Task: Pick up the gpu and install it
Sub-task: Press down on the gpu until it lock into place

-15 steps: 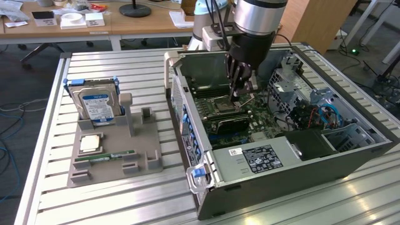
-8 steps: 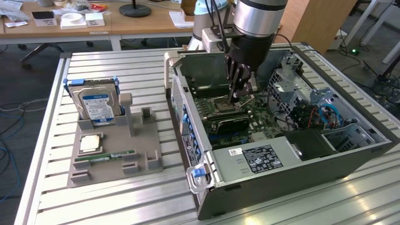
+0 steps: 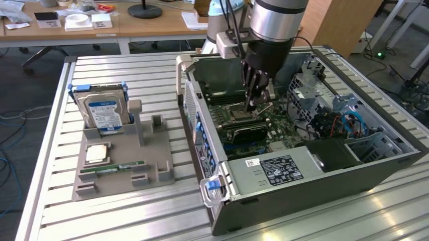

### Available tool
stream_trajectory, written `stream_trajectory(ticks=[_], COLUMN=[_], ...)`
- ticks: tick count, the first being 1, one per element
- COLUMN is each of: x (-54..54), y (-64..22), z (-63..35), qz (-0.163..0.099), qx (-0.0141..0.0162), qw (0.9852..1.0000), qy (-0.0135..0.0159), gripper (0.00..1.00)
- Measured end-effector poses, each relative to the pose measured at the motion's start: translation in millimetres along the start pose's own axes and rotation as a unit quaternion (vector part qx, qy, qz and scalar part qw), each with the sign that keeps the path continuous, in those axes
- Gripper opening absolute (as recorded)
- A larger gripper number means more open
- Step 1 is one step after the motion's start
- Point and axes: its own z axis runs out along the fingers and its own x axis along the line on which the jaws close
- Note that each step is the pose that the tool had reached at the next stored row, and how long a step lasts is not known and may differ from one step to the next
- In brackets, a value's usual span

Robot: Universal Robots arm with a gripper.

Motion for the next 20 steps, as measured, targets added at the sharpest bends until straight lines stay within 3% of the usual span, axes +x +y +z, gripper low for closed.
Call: stream_trajectory(ticks=[20], x=[0.1], y=[0.1], z=[3.0], qz=[0.0], qx=[0.0], qw=[1.0], qy=[-0.0001], gripper=[0.11])
